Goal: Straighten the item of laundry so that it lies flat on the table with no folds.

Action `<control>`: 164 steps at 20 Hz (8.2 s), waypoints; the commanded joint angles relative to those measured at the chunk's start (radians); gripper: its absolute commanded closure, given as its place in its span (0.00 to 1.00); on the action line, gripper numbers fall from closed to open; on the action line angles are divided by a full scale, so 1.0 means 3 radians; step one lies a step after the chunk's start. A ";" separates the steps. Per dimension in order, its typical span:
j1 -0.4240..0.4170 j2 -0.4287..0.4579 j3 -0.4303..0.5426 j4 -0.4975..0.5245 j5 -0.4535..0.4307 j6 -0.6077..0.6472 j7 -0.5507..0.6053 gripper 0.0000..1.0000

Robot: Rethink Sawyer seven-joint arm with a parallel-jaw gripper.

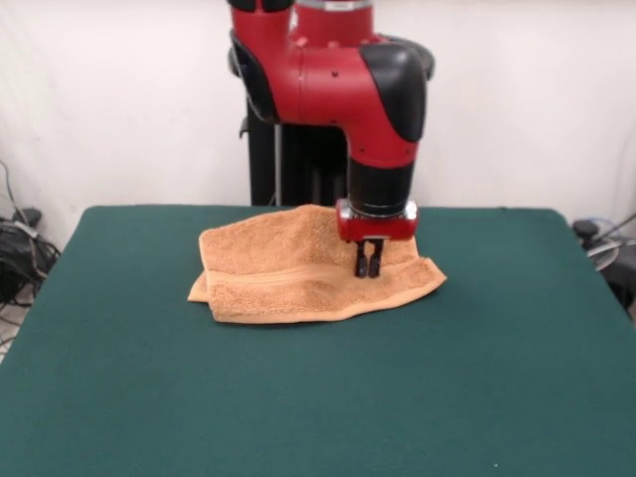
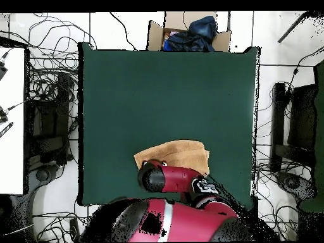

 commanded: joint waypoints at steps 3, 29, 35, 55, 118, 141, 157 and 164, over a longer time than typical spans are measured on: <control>0.0317 0.0569 0.0123 -0.0251 0.0543 -0.0466 0.1026 1.00; 0.0043 0.0773 0.0770 -0.0294 0.0610 -0.1533 0.1305 1.00; -0.0080 0.0832 0.0914 -0.0299 0.0433 -0.1775 0.1389 1.00; -0.0297 0.0958 0.1102 -0.0328 0.0034 -0.2222 0.1547 1.00; -0.0560 0.1184 0.1553 -0.0331 -0.0303 -0.2925 0.1394 1.00; -0.0469 0.1264 0.1657 -0.0442 -0.0209 -0.3124 0.1397 1.00; -0.0514 0.1139 0.1748 -0.0265 -0.0246 -0.3254 0.1429 1.00; -0.0525 0.0900 0.1670 -0.0137 -0.0087 -0.3094 0.1283 1.00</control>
